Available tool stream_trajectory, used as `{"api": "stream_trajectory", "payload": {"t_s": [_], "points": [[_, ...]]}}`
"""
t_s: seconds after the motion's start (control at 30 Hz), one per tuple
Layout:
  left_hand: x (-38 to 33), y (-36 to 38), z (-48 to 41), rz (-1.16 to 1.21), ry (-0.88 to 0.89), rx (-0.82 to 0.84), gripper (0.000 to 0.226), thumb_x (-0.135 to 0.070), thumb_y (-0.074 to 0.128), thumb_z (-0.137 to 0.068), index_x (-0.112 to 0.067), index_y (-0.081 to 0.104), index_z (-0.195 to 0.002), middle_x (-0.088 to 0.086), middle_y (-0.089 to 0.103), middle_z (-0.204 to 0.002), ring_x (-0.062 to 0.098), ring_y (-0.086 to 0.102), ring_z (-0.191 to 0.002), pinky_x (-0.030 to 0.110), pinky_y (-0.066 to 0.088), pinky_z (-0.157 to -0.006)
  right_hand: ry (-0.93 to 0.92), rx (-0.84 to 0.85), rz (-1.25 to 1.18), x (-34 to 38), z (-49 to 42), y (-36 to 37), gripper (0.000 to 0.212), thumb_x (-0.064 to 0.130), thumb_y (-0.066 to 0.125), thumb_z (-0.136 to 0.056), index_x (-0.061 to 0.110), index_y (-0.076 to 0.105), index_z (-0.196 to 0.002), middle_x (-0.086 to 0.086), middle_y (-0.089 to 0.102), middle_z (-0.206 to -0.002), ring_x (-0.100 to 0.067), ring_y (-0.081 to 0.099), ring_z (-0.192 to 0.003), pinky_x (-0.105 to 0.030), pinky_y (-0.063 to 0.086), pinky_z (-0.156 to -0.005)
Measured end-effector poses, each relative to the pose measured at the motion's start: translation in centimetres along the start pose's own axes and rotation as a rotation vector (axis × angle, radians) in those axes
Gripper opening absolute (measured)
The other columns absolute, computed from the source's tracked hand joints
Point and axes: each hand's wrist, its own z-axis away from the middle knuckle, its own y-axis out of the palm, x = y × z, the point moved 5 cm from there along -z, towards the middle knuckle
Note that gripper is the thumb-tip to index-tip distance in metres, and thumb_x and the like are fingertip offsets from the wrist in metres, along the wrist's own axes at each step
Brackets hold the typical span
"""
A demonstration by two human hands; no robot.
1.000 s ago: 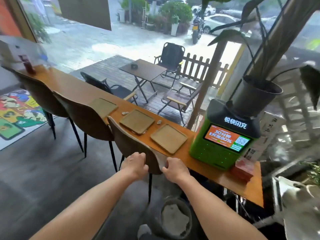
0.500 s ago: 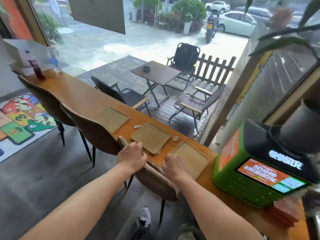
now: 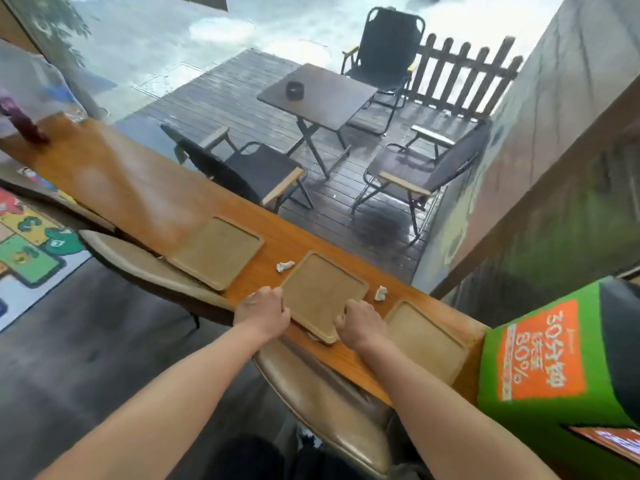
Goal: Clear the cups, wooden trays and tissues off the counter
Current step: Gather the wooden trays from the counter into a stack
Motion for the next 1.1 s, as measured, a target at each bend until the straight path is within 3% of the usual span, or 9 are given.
{"api": "stream_trajectory", "payload": {"t_s": [0.27,0.5,0.63,0.8,0.93,1.07,1.1], "points": [[2.2,4.3,-7.5,0.023,0.013,0.210,0.016,-0.040,0.052,-0.092,-0.025,0.055,-0.098,-0.001,0.059,-0.098,0.021,0.059,-0.088,0.038,0.055,-0.074,0.304,0.066,-0.187,-1.9,-4.2,3.2,0.034,0.028,0.049,-0.094,0.010,0.055,-0.123,-0.012,0.058,-0.122,-0.031,0.059,-0.104,-0.043,0.053,-0.085],[3.1,7.0,-12.1,0.217,-0.052,0.315,0.052,-0.033,0.063,-0.091,-0.011,0.043,-0.133,0.010,0.047,-0.128,0.029,0.051,-0.115,0.043,0.051,-0.095,0.711,0.053,-0.467,-2.0,-5.7,7.0,0.041,0.034,0.053,-0.098,0.008,0.049,-0.129,-0.012,0.056,-0.128,-0.029,0.058,-0.110,-0.036,0.049,-0.081],[4.1,8.1,-14.1,0.232,-0.027,0.414,0.050,-0.033,0.063,-0.091,-0.009,0.044,-0.131,0.011,0.044,-0.130,0.028,0.048,-0.117,0.042,0.048,-0.100,0.843,0.028,-0.546,-1.1,-6.5,8.0,0.047,0.033,0.056,-0.097,0.008,0.044,-0.135,-0.012,0.054,-0.132,-0.029,0.056,-0.115,-0.036,0.049,-0.086],[4.3,9.0,-15.4,0.324,-0.014,0.509,0.044,-0.034,0.063,-0.088,-0.010,0.056,-0.123,0.010,0.053,-0.121,0.023,0.054,-0.104,0.038,0.051,-0.093,1.068,-0.088,-0.648,-0.2,-6.9,8.9,0.062,0.039,0.061,-0.093,0.009,0.040,-0.142,-0.014,0.046,-0.143,-0.034,0.049,-0.128,-0.045,0.048,-0.102],[4.7,9.6,-16.1,0.416,-0.099,0.553,0.046,-0.038,0.066,-0.085,-0.011,0.060,-0.121,0.009,0.061,-0.117,0.025,0.061,-0.102,0.044,0.055,-0.092,1.160,-0.098,-0.727,-0.2,-7.2,9.9,0.064,0.048,0.061,-0.090,0.011,0.045,-0.139,-0.015,0.043,-0.141,-0.037,0.046,-0.127,-0.047,0.045,-0.100],[4.3,9.6,-16.4,0.520,-0.218,0.510,0.053,-0.044,0.060,-0.093,-0.006,0.050,-0.128,0.000,0.058,-0.101,0.017,0.057,-0.088,0.030,0.048,-0.071,1.137,-0.127,-0.778,-1.1,-7.3,9.8,0.061,0.051,0.065,-0.088,0.006,0.054,-0.128,-0.015,0.056,-0.128,-0.033,0.057,-0.114,-0.045,0.052,-0.096],[4.0,9.6,-16.2,0.567,-0.235,0.508,0.055,-0.044,0.058,-0.094,-0.006,0.045,-0.132,-0.002,0.057,-0.102,0.016,0.056,-0.089,0.029,0.044,-0.071,1.123,-0.145,-0.804,-1.2,-7.3,9.6,0.062,0.051,0.065,-0.088,0.005,0.053,-0.128,-0.014,0.058,-0.124,-0.032,0.058,-0.112,-0.044,0.053,-0.094]]}}
